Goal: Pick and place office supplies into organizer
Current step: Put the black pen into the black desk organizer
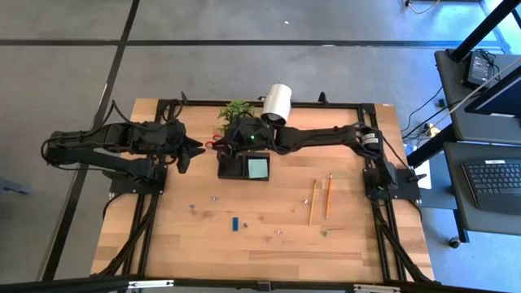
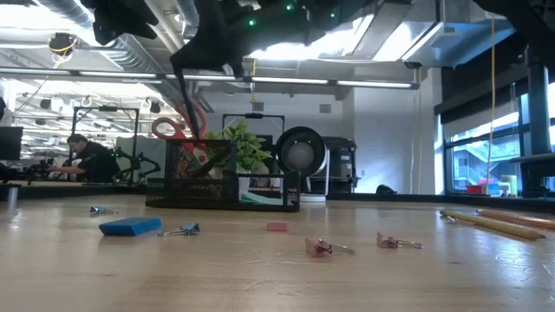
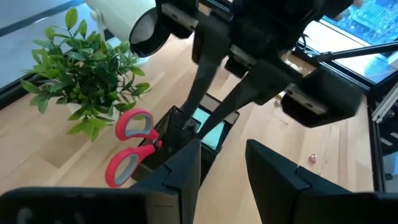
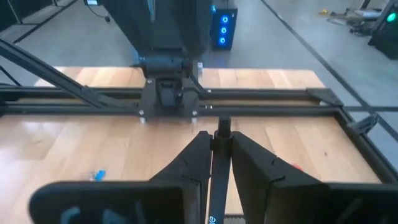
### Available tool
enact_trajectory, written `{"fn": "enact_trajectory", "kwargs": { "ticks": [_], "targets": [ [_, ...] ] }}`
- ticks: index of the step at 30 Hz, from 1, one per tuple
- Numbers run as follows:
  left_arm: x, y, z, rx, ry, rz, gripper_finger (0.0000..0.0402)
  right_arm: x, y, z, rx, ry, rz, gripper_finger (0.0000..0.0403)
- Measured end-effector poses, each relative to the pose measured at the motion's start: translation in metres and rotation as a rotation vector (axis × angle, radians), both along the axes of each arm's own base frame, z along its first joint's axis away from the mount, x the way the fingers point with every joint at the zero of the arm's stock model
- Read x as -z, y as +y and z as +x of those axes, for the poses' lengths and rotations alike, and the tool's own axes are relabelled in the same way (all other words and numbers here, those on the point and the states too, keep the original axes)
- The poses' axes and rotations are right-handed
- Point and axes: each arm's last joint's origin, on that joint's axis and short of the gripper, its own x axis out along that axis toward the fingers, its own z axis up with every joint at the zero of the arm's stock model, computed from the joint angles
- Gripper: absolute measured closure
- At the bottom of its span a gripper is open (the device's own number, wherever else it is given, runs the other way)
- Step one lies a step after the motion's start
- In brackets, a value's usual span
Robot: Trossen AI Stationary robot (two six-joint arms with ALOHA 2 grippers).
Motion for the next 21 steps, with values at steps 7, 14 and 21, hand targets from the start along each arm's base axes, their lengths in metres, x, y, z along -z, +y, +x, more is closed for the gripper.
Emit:
{"fn": "enact_trajectory", "kwargs": {
  "ticks": [7, 14, 21],
  "targets": [
    [0.0, 0.0, 0.0, 0.001, 0.0, 0.0, 0.0279, 0.0, -0.009, -0.001, 0.021, 0.0, 0.007, 0.0342],
    [0.0, 0.0, 0.0, 0.001, 0.0, 0.001, 0.0279, -0.002, -0.017, -0.001, 0.044, -0.013, 0.026, 0.0342],
    [0.0, 0.0, 0.0, 0.001, 0.0, 0.001, 0.0279, -0.004, -0.017, -0.001, 0.047, -0.031, 0.017, 0.0342]
  ]
}}
